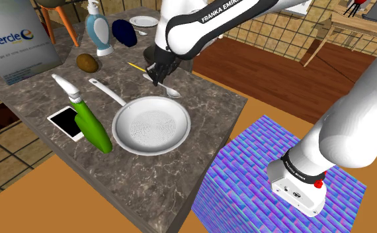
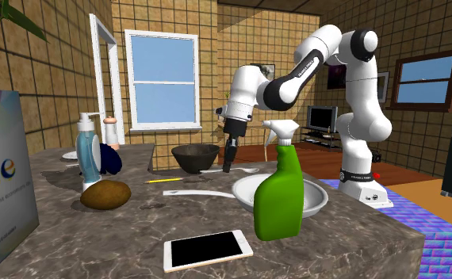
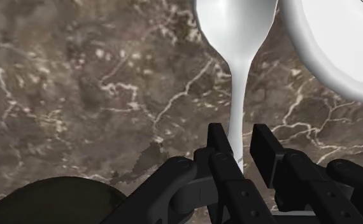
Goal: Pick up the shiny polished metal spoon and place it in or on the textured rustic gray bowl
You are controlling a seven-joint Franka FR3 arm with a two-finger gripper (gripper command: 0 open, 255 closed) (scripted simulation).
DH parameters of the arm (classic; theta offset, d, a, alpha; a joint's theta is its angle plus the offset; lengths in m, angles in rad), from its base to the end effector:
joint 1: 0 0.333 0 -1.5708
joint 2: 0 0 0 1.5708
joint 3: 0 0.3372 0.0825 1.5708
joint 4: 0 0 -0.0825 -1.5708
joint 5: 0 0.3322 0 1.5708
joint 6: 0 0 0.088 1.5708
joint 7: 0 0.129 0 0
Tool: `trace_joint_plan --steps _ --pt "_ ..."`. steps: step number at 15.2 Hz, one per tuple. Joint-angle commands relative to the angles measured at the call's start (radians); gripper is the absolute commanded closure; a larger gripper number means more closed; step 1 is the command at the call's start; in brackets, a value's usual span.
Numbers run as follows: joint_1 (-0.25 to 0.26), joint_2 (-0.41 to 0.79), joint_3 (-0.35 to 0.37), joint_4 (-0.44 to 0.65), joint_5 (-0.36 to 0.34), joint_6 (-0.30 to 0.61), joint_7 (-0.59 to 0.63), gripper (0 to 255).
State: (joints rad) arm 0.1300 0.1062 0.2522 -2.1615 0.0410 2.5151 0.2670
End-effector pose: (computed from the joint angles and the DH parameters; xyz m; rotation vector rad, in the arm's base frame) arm 0.5040 0.1998 0.4079 -2.9900 -0.1201 -0.3309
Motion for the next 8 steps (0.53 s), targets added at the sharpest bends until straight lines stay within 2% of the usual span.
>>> trace_joint_plan --steps 1,8 --pt "-0.001 -0.016 0.001 0.011 0.005 -0.027 -0.003 255" --pt "-0.004 -0.063 0.001 0.055 0.018 -0.117 -0.009 255"
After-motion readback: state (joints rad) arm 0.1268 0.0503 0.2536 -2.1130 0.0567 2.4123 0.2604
